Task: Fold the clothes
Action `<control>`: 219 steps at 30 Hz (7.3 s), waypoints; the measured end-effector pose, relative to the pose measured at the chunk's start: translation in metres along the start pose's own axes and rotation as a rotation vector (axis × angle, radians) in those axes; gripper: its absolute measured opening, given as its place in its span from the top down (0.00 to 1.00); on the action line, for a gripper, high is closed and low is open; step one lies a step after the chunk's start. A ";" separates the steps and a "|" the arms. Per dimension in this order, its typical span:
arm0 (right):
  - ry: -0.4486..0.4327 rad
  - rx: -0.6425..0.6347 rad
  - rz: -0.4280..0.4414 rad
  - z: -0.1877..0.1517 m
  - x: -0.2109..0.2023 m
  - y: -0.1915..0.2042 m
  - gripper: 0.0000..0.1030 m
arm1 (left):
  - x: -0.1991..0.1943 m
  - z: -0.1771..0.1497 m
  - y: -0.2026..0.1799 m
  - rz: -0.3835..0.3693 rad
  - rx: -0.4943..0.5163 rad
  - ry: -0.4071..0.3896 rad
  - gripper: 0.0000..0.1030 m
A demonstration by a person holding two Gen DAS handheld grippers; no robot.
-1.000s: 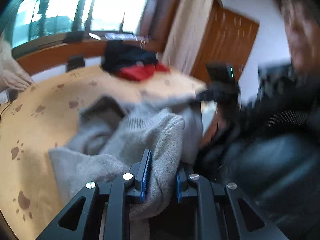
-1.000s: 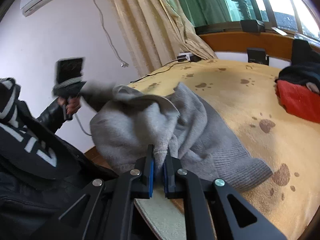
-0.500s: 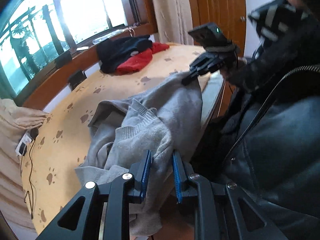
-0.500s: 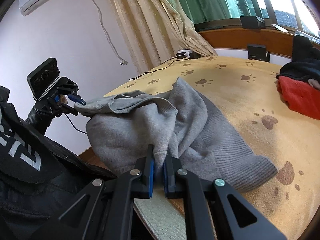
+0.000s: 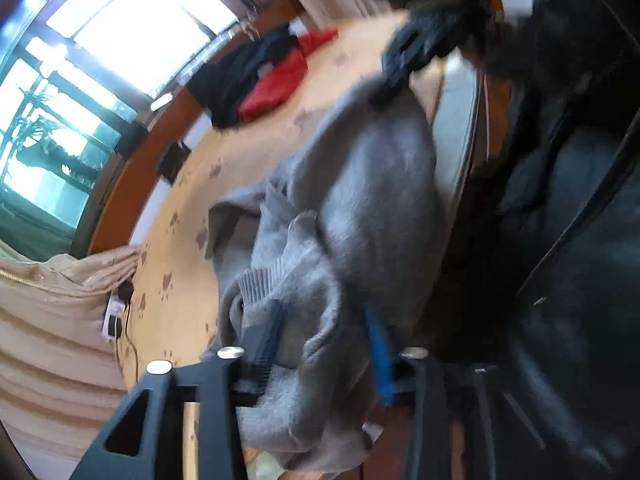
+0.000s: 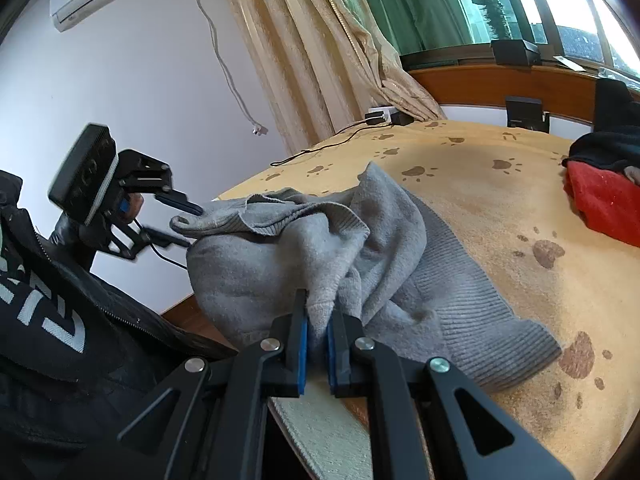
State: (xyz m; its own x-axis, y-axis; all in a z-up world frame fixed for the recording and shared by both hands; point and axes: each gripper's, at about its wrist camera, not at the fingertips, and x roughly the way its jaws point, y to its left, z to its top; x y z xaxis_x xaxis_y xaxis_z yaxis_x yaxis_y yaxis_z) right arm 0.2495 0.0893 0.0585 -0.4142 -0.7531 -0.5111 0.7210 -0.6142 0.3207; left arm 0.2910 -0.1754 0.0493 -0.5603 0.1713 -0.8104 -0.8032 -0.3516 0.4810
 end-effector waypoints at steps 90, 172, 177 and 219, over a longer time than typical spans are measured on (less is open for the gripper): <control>0.117 0.217 -0.993 0.194 0.157 -0.332 0.51 | 0.309 -0.003 0.407 0.021 -1.288 0.044 0.65; 0.242 0.018 -0.722 0.090 0.151 -0.148 0.18 | 0.060 -0.161 0.333 0.220 -1.182 -0.079 0.91; 0.242 0.042 -0.704 0.090 0.150 -0.151 0.18 | 0.129 -0.103 0.346 0.057 -1.079 -0.072 0.91; 0.194 0.220 -0.503 0.198 0.168 -0.322 0.92 | 0.257 -0.030 0.360 -0.024 -1.036 0.005 0.90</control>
State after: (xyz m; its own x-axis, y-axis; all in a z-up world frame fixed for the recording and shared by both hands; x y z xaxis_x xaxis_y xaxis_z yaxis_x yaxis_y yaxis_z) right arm -0.1616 0.1139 0.0272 -0.5513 -0.3117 -0.7739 0.3207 -0.9355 0.1483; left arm -0.1362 -0.2850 0.0038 -0.5438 0.1855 -0.8185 -0.2448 -0.9679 -0.0567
